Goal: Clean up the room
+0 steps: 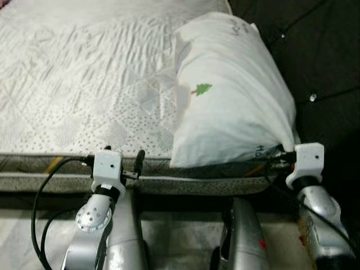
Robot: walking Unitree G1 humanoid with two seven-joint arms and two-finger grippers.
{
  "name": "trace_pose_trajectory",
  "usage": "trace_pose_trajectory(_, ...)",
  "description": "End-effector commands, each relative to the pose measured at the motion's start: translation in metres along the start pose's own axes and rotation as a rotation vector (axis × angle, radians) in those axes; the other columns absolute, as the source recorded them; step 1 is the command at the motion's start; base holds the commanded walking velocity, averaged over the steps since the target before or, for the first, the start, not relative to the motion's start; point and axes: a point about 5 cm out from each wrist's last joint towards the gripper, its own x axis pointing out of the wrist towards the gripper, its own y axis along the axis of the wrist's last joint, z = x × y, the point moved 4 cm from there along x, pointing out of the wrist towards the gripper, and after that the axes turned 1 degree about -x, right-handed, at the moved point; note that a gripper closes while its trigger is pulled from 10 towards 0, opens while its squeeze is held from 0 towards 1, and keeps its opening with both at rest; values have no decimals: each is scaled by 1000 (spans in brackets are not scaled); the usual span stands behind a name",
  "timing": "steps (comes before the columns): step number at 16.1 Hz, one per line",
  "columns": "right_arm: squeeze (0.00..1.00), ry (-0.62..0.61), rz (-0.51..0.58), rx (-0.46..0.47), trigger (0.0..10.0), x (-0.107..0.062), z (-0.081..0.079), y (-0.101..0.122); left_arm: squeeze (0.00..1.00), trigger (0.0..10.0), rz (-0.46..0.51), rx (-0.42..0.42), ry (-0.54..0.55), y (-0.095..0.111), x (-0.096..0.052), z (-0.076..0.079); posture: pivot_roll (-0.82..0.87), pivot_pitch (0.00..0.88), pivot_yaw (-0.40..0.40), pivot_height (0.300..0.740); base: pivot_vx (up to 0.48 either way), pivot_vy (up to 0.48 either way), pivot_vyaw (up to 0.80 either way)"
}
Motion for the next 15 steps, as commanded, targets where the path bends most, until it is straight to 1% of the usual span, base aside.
trace_pose_trajectory(1,0,19,-62,25,0,-11,-10,-12,0,10000,-1,8,-7,-1,1,1,59,54,-11,506,0,0,0)
trace_pose_trajectory(3,0,42,-88,36,0,-16,-19,-12,0,10000,-1,8,-8,-1,2,1,58,49,-15,506,0,0,0)
trace_pose_trajectory(4,0,63,-90,37,0,-14,-22,-11,0,10000,-2,7,-8,-2,2,1,57,47,-15,506,0,0,0)
trace_pose_trajectory(5,0,96,-80,41,9098,-8,-29,-5,0,10000,-3,6,-9,-2,2,2,53,45,-14,506,0,0,0)
trace_pose_trajectory(6,1000,107,-60,72,10000,-4,-32,1,0,10000,-4,6,-11,-3,3,3,51,41,-13,506,0,0,0)
trace_pose_trajectory(7,1000,106,-22,88,10000,6,-36,14,0,10000,-4,4,-16,-4,4,5,49,35,-16,506,0,0,0)
trace_pose_trajectory(9,1000,82,-18,97,10000,13,-37,19,0,10000,-4,1,-17,-5,4,7,51,23,-21,506,0,0,0)
trace_pose_trajectory(10,1000,54,-14,64,10000,14,-36,20,0,10000,-3,-1,-13,-5,5,6,49,17,-24,506,0,0,0)
trace_pose_trajectory(12,1000,31,19,-3,10000,9,-33,23,0,10000,-5,-4,-8,-7,4,6,46,10,-28,506,0,0,0)
trace_pose_trajectory(13,1000,13,45,-21,10000,6,-31,27,0,10000,-5,-5,-8,-7,4,6,40,8,-28,506,0,0,0)
trace_pose_trajectory(15,1000,-36,123,-119,10000,2,-23,45,0,10000,-7,-9,-7,-9,4,7,23,7,-24,506,0,0,0)
